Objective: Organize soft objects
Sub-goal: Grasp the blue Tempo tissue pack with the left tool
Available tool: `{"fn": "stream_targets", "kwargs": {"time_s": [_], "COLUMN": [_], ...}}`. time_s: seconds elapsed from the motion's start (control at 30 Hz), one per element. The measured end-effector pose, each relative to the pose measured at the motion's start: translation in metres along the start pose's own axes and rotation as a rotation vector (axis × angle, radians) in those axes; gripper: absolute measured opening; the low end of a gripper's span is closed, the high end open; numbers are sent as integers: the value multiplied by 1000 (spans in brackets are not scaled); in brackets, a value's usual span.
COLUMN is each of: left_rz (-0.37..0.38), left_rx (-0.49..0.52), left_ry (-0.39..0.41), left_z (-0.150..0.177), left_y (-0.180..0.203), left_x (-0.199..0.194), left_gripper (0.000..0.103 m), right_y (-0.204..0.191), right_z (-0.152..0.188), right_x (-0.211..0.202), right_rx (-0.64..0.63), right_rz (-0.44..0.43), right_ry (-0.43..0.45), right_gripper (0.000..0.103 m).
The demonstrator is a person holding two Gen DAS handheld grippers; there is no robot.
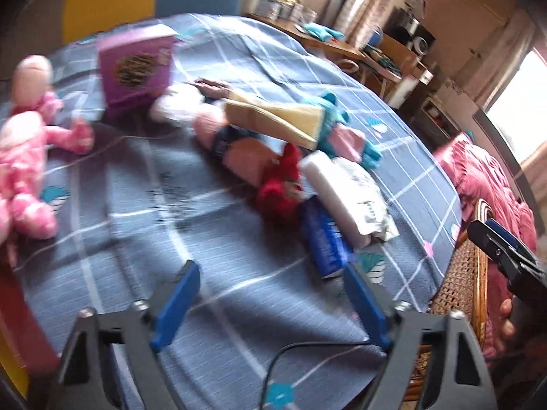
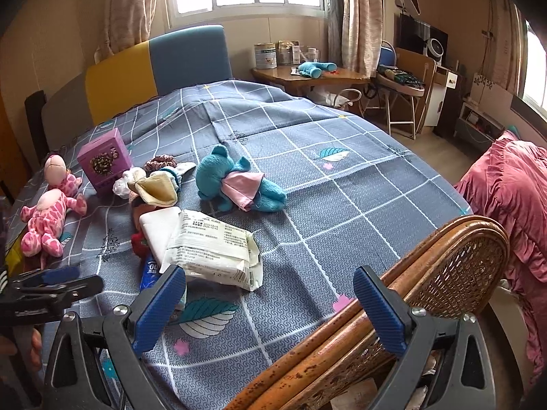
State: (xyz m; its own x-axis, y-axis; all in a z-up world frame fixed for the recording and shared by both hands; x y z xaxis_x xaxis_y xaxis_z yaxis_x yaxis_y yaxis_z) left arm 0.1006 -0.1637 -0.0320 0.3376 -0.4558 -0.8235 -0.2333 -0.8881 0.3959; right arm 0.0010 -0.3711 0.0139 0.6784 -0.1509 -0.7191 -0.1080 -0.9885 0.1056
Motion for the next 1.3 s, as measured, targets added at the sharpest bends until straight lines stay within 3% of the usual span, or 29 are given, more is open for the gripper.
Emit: {"fn": "stream_targets", "kwargs": {"time_s": [0.2,0.27,0.33,0.53,0.73,1.03,1.2,1.3], "left_rz": [57,59,70,147,139,26,33,26], "left_rx": [26,35,41,13,25,-26,-93,-112], "left_ry": [-73,-92,-122,-123,-67,-24,-11,2], "left_z": [-1,-2,-2,0,6,36,39,37], "left_y": [25,31,34,23,-16,-89,-100,-97], "left_x": [32,42,54,49,7,-21,-19,-20], "left_gripper": [75,68,37,30,28,28,41,59], "right_y": [1,2,2,-4,-22,-64,-79,-84], "right_z": [0,0,-1,-7,-20,-30,-37,-53], "right_x": [5,6,8,14,25,51,61,60], "right_rx": [1,2,2,-21,-96,-283,-338,-316], "right_rz": [-19,-24,-27,-67,-138,-197,-219,-220], "right_ry": [-4,-7,-10,-28,-78,-194,-225,-179], "right_gripper": [101,101,101,99,98,98,98,98]}}
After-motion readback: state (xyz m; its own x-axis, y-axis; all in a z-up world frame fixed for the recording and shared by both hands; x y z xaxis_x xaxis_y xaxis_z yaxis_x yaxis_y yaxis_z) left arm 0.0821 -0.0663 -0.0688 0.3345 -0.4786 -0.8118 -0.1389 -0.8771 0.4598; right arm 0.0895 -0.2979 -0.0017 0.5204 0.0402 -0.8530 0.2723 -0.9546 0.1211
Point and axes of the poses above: each gripper's, at about its wrist camera, not at the fingertips, and x roughly the way its jaws point, y to its right, z to its underside, the point moved 2 cm from there along x, roughly the way its jaws point, and after that the axes turned 14 degrees about -x, right-handed, at the moved point
